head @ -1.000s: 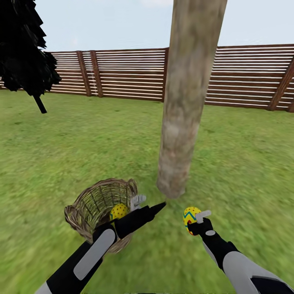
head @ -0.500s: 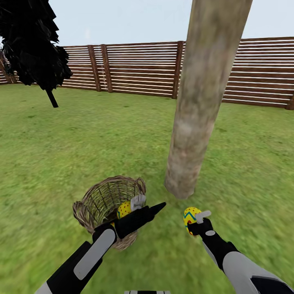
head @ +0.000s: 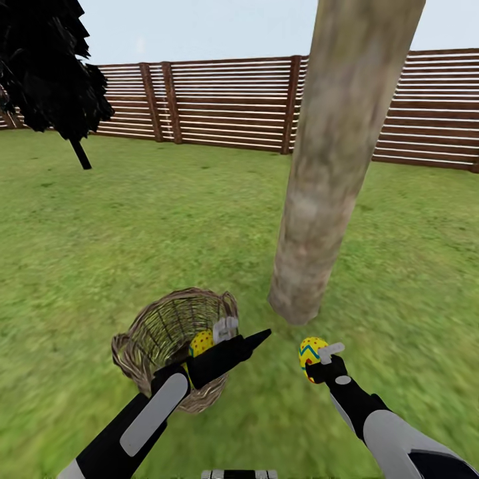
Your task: Take the three Easter eggs out of the wicker basket on the lawn in the garden, then place them on the lawn next to a single tree (choose any tree) so that all three eggs are next to the same tree and none are left in the basket.
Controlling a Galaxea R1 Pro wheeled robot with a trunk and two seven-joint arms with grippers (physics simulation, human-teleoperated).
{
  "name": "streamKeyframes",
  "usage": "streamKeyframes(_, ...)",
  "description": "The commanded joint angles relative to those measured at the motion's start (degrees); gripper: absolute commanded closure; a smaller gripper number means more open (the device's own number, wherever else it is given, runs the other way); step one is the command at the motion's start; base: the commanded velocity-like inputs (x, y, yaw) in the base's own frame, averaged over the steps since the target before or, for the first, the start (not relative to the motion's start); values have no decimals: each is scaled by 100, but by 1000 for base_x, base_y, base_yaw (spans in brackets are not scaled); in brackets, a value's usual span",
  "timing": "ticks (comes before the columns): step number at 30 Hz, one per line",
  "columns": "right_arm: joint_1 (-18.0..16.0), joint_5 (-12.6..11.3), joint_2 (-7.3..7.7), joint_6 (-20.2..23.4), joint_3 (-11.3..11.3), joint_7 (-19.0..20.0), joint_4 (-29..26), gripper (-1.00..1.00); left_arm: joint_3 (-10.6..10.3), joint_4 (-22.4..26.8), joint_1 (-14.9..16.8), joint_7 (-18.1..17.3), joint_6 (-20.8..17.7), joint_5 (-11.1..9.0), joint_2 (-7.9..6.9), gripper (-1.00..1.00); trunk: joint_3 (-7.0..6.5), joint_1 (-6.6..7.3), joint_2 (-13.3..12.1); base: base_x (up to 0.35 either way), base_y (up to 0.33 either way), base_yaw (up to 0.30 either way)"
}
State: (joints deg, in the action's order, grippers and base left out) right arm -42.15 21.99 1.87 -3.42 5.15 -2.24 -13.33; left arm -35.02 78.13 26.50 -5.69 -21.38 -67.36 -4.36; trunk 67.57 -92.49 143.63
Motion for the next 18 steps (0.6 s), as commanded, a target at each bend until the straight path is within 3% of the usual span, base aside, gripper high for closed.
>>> streamKeyframes(1,-7,60,-3,-27,48,-5,8,100,-10,1,4,-2,-15,-41,-3,-100,27,-1,3,0,0,0)
streamKeyframes(3,-7,60,-2,-30,48,-5,10,100,-23,8,4,-2,-21,-41,24,-100,71,-6,6,0,0,0)
streamKeyframes(6,-4,60,-2,-31,48,-5,14,100,-56,-25,4,12,-40,-15,338,-100,138,-14,10,0,0,0)
streamKeyframes(8,-4,60,-3,-29,48,-5,13,100,-233,-30,4,14,-48,-6,451,-100,182,-19,13,0,0,0)
streamKeyframes(11,-5,60,-3,-30,48,-5,14,100,-366,-32,4,15,-50,-6,511,-100,249,-27,17,0,0,0)
streamKeyframes(18,-4,60,-2,-36,48,-5,12,100,-383,-35,4,15,-50,-6,533,-100,404,-45,26,0,0,0)
